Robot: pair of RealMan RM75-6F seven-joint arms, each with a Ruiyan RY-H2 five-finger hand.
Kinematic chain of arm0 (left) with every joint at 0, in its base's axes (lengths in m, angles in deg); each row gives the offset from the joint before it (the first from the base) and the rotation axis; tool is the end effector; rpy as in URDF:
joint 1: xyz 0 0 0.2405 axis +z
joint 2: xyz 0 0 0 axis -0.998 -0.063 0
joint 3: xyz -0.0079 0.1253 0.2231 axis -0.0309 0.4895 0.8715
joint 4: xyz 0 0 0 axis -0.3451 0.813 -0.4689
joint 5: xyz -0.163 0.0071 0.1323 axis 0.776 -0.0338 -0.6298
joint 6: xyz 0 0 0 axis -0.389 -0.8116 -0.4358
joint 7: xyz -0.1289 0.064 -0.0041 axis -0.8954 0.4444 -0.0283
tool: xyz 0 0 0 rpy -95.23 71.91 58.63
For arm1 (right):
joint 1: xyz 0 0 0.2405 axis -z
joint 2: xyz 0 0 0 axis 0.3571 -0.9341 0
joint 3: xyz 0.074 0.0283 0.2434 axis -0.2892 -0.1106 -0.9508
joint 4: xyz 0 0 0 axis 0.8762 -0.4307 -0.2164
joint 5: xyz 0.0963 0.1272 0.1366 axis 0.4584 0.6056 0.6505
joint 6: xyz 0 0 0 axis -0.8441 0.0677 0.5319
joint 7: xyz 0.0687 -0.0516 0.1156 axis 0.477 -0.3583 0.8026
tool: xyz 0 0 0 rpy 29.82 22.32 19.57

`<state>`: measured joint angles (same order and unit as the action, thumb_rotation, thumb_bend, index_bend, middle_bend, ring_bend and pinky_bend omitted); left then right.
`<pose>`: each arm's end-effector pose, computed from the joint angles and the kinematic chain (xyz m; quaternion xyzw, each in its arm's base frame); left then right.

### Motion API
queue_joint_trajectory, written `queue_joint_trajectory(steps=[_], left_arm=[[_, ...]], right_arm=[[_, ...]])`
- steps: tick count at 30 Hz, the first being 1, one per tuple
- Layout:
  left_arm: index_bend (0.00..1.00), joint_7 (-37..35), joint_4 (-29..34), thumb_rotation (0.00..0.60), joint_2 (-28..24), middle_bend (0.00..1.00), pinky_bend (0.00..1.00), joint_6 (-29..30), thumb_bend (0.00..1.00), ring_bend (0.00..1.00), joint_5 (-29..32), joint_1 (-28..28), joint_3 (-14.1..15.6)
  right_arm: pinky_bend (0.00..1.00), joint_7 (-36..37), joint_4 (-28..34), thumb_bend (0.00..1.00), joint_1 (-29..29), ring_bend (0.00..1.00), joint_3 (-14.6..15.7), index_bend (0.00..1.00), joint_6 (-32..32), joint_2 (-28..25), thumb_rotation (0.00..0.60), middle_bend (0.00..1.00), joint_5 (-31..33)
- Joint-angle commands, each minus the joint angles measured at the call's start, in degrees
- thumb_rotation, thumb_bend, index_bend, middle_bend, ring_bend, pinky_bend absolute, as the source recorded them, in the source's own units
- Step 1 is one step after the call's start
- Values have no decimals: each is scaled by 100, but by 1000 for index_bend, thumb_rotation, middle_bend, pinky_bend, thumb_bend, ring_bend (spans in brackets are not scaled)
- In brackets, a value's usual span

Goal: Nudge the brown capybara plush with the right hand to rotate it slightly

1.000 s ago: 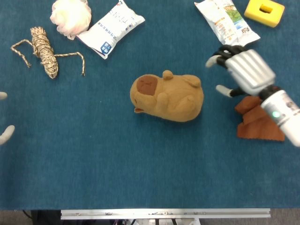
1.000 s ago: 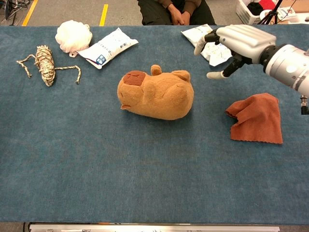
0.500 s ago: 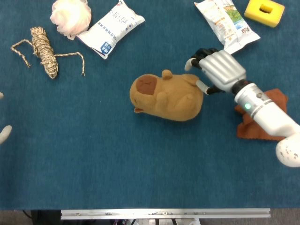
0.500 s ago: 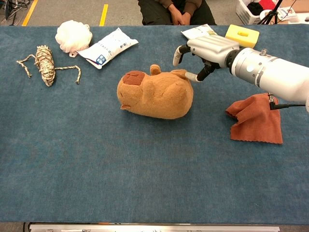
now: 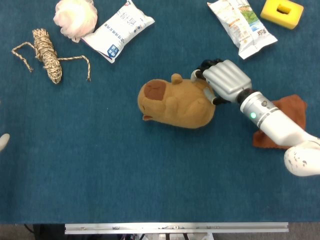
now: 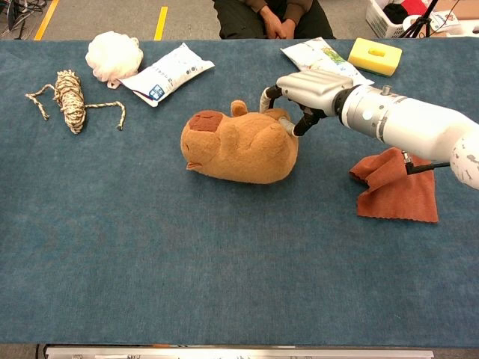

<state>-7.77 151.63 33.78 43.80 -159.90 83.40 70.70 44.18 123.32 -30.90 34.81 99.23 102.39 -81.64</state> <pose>-0.2894 0.1673 0.1640 -0.5730 -0.3876 -0.4325 0.5783 -0.1159 -0.3536 -0.0266 0.8058 -0.3903 0.2946 0.3340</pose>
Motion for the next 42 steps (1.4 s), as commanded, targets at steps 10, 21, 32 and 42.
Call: queue_joint_trajectory(steps=[10, 21, 32, 42], left_arm=[[307, -2, -7, 600, 10, 231, 140, 19, 169, 130, -11, 8, -14], [307, 31, -2, 600, 22, 231, 140, -11, 169, 130, -19, -14, -26], [307, 62, 3, 600, 26, 231, 140, -14, 169, 129, 12, 4, -22], [307, 38, -16, 600, 21, 231, 140, 2, 169, 130, 40, 32, -24]], right_arm=[[233, 294, 150, 343, 137, 193, 57, 665, 475, 13, 600, 398, -391], [233, 394, 321, 244, 205, 201, 91, 367, 552, -301, 600, 344, -394], [233, 449, 56, 247, 82, 201, 100, 372, 384, -74, 600, 344, -271], [235, 262, 56, 412, 50, 216, 135, 702, 551, 61, 600, 392, -159]])
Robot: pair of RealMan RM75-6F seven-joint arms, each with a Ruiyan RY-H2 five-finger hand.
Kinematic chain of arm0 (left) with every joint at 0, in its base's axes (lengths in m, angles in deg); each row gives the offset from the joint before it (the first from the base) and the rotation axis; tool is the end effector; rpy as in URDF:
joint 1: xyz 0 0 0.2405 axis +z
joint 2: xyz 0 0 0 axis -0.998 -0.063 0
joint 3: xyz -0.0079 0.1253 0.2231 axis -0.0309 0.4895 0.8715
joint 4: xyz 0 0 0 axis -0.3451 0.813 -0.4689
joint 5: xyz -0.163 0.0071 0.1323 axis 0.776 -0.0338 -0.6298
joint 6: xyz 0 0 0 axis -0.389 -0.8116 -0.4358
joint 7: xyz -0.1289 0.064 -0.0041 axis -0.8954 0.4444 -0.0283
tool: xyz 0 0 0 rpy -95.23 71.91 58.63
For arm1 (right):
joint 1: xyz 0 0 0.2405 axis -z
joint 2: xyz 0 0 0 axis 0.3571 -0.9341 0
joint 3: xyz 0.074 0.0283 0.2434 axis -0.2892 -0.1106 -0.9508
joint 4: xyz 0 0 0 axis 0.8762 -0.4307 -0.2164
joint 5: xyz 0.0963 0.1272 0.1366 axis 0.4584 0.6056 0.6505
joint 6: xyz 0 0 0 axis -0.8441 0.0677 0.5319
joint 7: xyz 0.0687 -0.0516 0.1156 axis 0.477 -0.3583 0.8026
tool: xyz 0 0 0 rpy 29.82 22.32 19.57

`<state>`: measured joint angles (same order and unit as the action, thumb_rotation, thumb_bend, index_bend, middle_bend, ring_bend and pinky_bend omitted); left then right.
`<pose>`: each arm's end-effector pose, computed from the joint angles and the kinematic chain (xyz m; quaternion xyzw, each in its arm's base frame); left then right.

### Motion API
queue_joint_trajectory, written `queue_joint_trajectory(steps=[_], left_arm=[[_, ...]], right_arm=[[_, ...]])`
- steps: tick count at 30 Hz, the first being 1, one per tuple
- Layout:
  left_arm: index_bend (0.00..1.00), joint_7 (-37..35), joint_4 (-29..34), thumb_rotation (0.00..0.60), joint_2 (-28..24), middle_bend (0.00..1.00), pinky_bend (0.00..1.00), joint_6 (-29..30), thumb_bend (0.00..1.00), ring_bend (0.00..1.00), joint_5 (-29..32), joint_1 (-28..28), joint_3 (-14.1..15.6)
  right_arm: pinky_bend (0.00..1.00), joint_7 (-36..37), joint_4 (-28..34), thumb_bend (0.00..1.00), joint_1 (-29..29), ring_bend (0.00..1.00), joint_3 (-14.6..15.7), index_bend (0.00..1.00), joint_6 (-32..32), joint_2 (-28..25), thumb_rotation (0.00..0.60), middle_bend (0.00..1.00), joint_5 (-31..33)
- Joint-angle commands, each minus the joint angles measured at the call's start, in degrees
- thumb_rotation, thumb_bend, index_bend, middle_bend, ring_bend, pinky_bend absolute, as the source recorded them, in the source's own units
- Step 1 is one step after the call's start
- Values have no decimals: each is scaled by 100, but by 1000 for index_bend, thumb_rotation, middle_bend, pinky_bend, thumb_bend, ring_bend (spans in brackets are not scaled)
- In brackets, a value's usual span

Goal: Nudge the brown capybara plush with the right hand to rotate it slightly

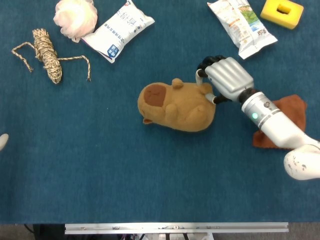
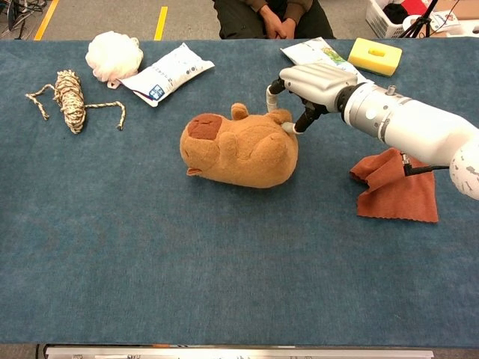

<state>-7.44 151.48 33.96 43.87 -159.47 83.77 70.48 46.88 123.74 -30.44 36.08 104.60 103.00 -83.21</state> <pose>-0.2914 0.1663 0.1643 -0.5696 -0.3880 -0.4292 0.5838 -0.1160 -0.3515 -0.0228 0.7871 -0.3944 0.3242 0.3462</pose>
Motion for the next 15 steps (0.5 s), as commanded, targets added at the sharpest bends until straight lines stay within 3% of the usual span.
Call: queue_joint_trajectory(steps=[1, 4, 10, 15], left_arm=[[307, 6, 1, 600, 2, 231, 140, -11, 169, 129, -11, -9, 0], [307, -2, 10, 600, -1, 231, 140, -5, 169, 129, -28, -12, -2], [307, 24, 32, 600, 1, 231, 140, -15, 169, 130, -61, -18, 11], [307, 43, 48, 600, 5, 231, 140, -13, 169, 129, -67, -21, 8]], right_arm=[[235, 6, 29, 410, 14, 216, 13, 702, 30, -10, 600, 392, -34], [235, 80, 86, 383, 46, 216, 23, 630, 44, -79, 600, 385, -133], [235, 148, 200, 381, 74, 226, 47, 246, 7, -262, 600, 353, -218], [235, 150, 241, 381, 94, 227, 64, 189, 32, -309, 600, 351, -240]])
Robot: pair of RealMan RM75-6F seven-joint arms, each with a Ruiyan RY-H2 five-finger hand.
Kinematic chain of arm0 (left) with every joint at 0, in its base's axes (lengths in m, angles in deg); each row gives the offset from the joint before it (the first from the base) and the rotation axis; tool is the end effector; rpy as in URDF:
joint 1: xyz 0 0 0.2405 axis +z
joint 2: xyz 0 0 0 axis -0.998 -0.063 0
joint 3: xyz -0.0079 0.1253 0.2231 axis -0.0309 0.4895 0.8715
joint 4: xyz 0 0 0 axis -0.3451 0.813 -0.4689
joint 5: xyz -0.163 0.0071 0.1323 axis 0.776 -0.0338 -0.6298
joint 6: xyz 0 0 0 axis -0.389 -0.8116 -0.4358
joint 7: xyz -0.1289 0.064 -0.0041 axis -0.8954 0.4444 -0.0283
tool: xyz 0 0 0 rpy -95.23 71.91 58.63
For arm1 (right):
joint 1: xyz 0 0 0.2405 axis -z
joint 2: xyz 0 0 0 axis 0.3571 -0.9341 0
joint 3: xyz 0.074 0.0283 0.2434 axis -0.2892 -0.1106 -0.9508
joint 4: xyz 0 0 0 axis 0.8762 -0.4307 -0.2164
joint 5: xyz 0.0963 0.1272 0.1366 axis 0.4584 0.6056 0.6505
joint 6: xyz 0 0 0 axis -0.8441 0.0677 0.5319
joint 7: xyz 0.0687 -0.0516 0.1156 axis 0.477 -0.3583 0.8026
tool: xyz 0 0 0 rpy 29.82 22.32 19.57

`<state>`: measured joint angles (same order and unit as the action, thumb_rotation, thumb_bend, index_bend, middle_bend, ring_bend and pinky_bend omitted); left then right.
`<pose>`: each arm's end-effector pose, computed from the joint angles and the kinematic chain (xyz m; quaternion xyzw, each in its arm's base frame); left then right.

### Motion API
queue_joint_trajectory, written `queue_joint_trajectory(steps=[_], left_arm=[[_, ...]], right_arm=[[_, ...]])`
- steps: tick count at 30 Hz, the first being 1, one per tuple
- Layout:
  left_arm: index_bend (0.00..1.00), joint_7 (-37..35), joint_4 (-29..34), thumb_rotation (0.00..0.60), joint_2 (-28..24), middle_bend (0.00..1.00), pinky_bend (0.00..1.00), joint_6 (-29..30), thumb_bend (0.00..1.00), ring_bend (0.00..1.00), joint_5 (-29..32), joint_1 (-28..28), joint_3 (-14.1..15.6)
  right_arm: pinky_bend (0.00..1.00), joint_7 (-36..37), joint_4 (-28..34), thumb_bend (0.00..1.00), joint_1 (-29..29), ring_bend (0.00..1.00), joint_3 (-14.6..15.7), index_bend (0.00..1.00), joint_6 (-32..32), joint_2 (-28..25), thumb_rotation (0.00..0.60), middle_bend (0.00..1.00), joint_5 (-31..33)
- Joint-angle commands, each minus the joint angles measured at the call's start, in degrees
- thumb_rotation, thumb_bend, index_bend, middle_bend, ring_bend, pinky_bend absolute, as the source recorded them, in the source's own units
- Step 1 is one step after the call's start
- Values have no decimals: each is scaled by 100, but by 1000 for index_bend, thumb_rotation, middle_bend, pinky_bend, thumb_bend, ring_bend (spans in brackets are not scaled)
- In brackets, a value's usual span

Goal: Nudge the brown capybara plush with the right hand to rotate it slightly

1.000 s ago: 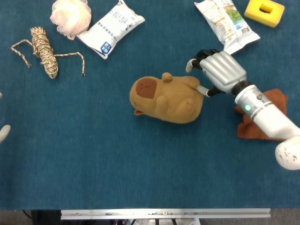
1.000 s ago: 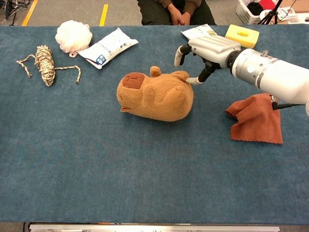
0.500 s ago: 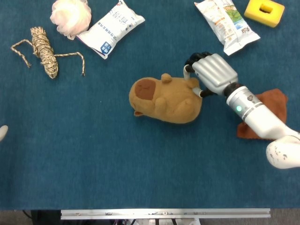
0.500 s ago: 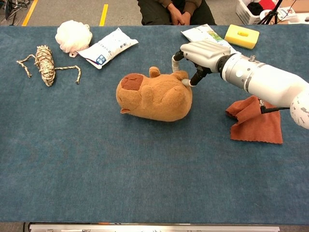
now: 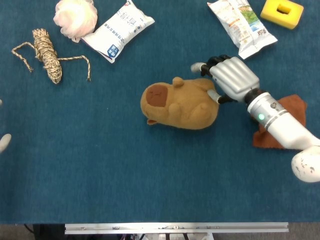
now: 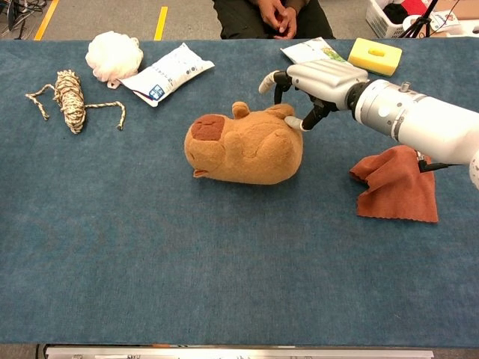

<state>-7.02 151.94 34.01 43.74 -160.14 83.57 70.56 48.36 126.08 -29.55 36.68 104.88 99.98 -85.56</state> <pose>-0.2878 0.1669 0.1624 -0.5741 -0.3861 -0.4318 0.5787 -0.1202 -0.3481 -0.0092 0.7899 -0.3878 0.3267 0.3449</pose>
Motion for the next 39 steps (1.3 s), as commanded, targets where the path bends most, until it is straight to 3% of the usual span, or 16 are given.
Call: queue_joint_trajectory(steps=[1, 4, 7, 9, 11, 13, 15, 17, 19, 21, 23, 29, 39], left_arm=[[307, 5, 7, 600, -1, 231, 140, 0, 169, 130, -2, 0, 0], [307, 17, 12, 600, -1, 231, 140, 0, 169, 130, -3, 3, 3], [307, 13, 17, 600, -3, 231, 140, 7, 169, 130, 6, 10, 2], [307, 7, 19, 600, -6, 231, 140, 11, 169, 130, 12, 15, 1], [307, -3, 17, 600, -10, 231, 140, 13, 169, 129, 13, 20, 4], [307, -8, 19, 600, -16, 231, 140, 9, 169, 129, 16, 22, 6], [307, -10, 22, 600, -17, 231, 140, 5, 169, 129, 14, 20, 6], [307, -13, 21, 600, -18, 231, 140, 3, 169, 130, 13, 19, 5], [307, -16, 19, 600, -17, 231, 140, 2, 169, 130, 20, 21, 4], [307, -13, 16, 600, -18, 231, 140, -7, 169, 130, 23, 19, 5], [307, -15, 15, 600, -18, 231, 140, -10, 169, 130, 25, 17, 4], [307, -35, 18, 600, -23, 231, 140, -6, 169, 130, 21, 13, -5], [307, -91, -67, 600, 2, 231, 140, -19, 169, 130, 87, -2, -53]], right_arm=[[235, 8, 9, 381, 13, 228, 10, 189, 10, -13, 600, 351, -2], [235, -20, -40, 381, 23, 228, 12, 220, 50, 27, 600, 351, 55], [235, -27, -89, 383, 11, 228, -8, 401, 50, 85, 600, 351, 128], [235, -66, -107, 402, -3, 228, -13, 586, 61, 118, 600, 364, 165], [235, -108, -110, 431, -8, 228, -13, 688, 91, 144, 600, 391, 187], [235, -135, -97, 438, -9, 228, -11, 718, 117, 162, 600, 405, 189], [235, -85, -74, 420, 10, 228, -16, 688, 137, 162, 600, 405, 140], [235, -38, -63, 410, 20, 228, -14, 582, 125, 140, 600, 400, 82], [235, -21, -54, 409, 25, 228, 7, 418, 98, 100, 600, 377, 28], [236, -24, -14, 409, 19, 214, 32, 160, 37, 38, 600, 332, 21], [238, -25, 31, 410, 15, 187, 44, 18, 4, -9, 600, 294, 21], [203, -12, 236, 406, 48, 130, 87, 0, 0, -202, 600, 212, -62], [184, 368, 909, 374, 510, 112, 238, 0, 358, -1047, 600, 191, -473]])
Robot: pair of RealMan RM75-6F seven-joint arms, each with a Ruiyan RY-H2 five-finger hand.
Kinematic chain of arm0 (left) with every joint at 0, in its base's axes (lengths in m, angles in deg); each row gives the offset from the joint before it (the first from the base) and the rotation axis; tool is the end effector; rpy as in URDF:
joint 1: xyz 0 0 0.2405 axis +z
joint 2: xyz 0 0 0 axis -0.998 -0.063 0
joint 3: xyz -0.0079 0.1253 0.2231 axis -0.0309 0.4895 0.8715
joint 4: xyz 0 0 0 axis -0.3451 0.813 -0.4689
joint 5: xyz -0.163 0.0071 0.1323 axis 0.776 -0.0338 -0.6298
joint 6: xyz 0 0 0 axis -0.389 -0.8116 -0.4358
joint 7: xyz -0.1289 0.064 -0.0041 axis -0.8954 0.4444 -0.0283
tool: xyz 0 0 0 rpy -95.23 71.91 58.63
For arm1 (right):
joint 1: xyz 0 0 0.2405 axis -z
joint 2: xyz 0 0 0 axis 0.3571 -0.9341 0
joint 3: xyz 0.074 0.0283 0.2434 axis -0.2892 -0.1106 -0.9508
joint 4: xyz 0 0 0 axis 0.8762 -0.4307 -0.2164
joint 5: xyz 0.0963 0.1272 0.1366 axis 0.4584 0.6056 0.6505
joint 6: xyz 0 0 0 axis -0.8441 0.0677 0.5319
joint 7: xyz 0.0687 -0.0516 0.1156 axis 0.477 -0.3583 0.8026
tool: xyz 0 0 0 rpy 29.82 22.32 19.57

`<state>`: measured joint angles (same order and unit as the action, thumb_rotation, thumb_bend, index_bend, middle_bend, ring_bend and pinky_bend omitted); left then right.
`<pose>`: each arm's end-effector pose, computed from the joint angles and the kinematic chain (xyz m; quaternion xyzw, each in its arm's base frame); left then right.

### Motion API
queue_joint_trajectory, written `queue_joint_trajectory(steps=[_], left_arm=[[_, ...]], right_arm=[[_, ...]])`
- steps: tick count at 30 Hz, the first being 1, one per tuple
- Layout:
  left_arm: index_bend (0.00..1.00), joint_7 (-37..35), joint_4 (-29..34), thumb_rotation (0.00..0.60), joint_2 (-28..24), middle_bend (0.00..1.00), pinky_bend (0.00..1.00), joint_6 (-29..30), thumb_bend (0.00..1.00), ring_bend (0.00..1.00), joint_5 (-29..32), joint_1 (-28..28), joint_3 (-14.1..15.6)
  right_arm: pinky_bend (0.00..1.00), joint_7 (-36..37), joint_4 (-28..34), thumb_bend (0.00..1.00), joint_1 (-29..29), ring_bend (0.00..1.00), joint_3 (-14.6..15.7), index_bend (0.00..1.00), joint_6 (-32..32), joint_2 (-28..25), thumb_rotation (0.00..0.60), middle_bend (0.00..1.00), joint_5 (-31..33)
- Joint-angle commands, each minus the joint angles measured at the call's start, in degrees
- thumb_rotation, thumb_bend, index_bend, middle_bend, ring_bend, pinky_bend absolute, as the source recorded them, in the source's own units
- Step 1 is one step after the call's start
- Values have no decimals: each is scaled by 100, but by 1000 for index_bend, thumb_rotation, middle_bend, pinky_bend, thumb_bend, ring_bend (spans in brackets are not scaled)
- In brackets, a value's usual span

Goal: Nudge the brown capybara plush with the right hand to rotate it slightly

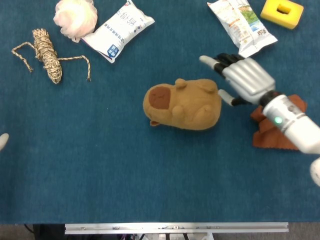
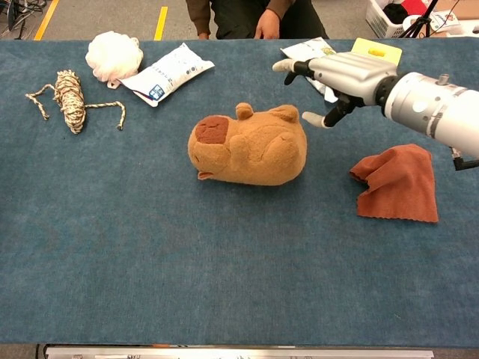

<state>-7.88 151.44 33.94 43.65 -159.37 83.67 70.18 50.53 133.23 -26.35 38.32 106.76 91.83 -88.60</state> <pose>-0.2913 0.1679 0.1647 -0.5680 -0.3893 -0.4319 0.5825 -0.1367 -0.3335 0.0277 0.7851 -0.3900 0.3258 0.3540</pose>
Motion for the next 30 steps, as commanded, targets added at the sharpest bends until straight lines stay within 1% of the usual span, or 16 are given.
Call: queue_joint_trajectory(steps=[1, 5, 9, 15, 18, 27, 30], left_arm=[[307, -12, -25, 600, 9, 231, 140, -14, 168, 130, 14, -19, -22], [307, -16, -93, 600, 29, 231, 140, 2, 169, 129, 8, -41, -58], [307, 35, -195, 600, 79, 231, 140, -19, 169, 129, 20, -61, -65], [307, 114, -313, 600, 157, 231, 140, -76, 169, 129, -5, -132, -86], [307, 181, -329, 600, 189, 231, 140, -120, 169, 130, -21, -177, -93], [307, 377, -245, 600, 229, 229, 140, -204, 169, 130, -61, -255, -75], [307, 414, -223, 600, 232, 229, 140, -230, 169, 130, -62, -269, -63]], right_arm=[[184, 194, 259, 369, 261, 112, 100, 0, 238, -318, 600, 191, -231], [183, 342, 557, 340, 657, 112, 249, 0, 678, -738, 600, 191, -528], [183, 359, 759, 335, 1251, 112, 442, 0, 1448, -1115, 600, 192, -753], [183, 359, 753, 334, 2097, 111, 640, 0, 2527, -1429, 600, 199, -961], [183, 458, 722, 334, 2465, 111, 693, 0, 2930, -1505, 600, 204, -1014], [182, 819, 623, 331, 3234, 111, 683, 0, 3665, -1648, 600, 211, -1132], [182, 905, 549, 331, 3404, 111, 683, 0, 3774, -1630, 600, 211, -1208]])
